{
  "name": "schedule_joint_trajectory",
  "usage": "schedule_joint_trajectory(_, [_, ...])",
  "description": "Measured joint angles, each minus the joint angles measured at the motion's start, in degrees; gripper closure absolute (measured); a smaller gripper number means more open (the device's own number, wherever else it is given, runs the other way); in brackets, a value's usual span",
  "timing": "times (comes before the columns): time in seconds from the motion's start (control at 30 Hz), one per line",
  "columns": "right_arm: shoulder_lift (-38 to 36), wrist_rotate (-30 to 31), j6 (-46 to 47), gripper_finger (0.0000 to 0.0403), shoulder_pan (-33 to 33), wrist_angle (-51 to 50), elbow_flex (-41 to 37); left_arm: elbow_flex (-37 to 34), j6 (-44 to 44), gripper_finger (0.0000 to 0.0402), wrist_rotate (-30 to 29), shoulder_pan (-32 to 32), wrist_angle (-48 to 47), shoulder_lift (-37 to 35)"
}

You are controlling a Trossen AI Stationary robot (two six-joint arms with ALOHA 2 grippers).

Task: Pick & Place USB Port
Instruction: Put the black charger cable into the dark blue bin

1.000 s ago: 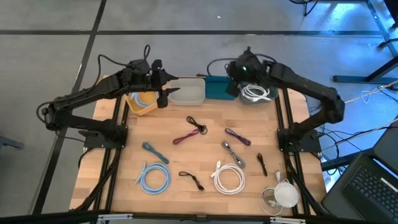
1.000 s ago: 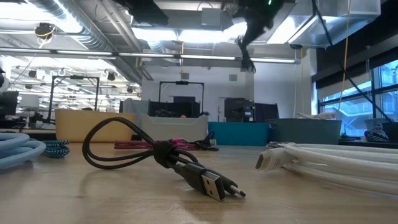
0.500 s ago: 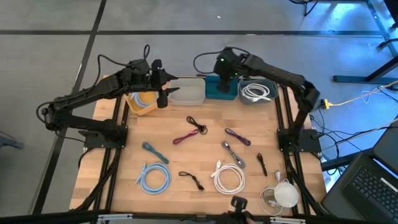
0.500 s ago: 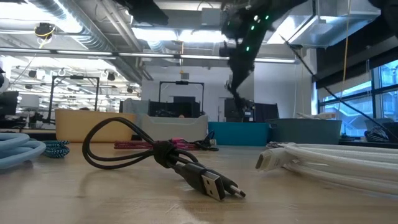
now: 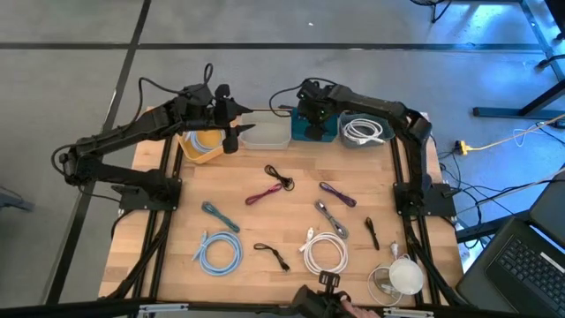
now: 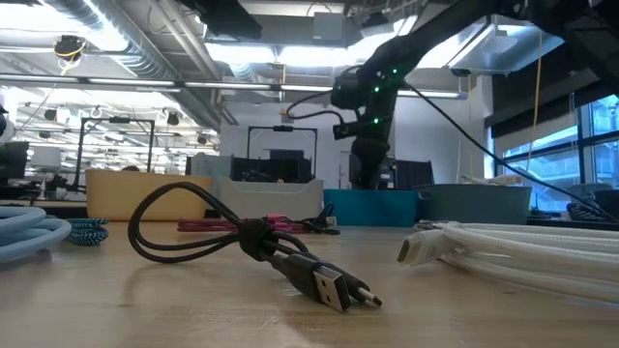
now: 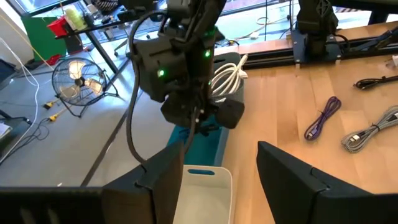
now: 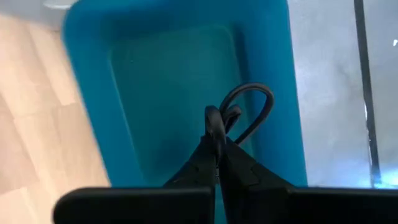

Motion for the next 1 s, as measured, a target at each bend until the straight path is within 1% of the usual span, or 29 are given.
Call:
schedule_joint_trajectory(0.3, [3.5, -0.4, 0.1, 0.0400, -1.2, 0.8, 0.1, 0.0, 0.0, 0.0212, 0.0, 0.0, 0.0, 0.0])
schedule_joint_trajectory(0.37, [3.5, -0.4, 0.2, 0.0390, -1.3, 0.7, 0.1, 0.0, 0.0, 0.0211, 0.0, 0.0, 0.0, 0.0])
schedule_joint_trajectory(0.57, [3.1, -0.2, 0.9, 0.0330, -1.3, 1.9, 0.1, 0.0, 0.0, 0.0212, 0.0, 0.0, 0.0, 0.0])
schedule_joint_trajectory(0.67, [3.1, -0.2, 0.9, 0.0310, -1.3, 1.7, 0.0, 0.0, 0.0, 0.0214, 0.0, 0.0, 0.0, 0.0])
schedule_joint_trajectory(0.83, [3.1, -0.1, 1.3, 0.0294, -1.3, 2.1, 0.0, 0.0, 0.0, 0.0214, 0.0, 0.0, 0.0, 0.0])
schedule_joint_trajectory(1.0, [3.1, -0.3, 3.6, 0.0290, -1.3, 2.1, 0.0, 0.0, 0.0, 0.0214, 0.0, 0.0, 0.0, 0.0])
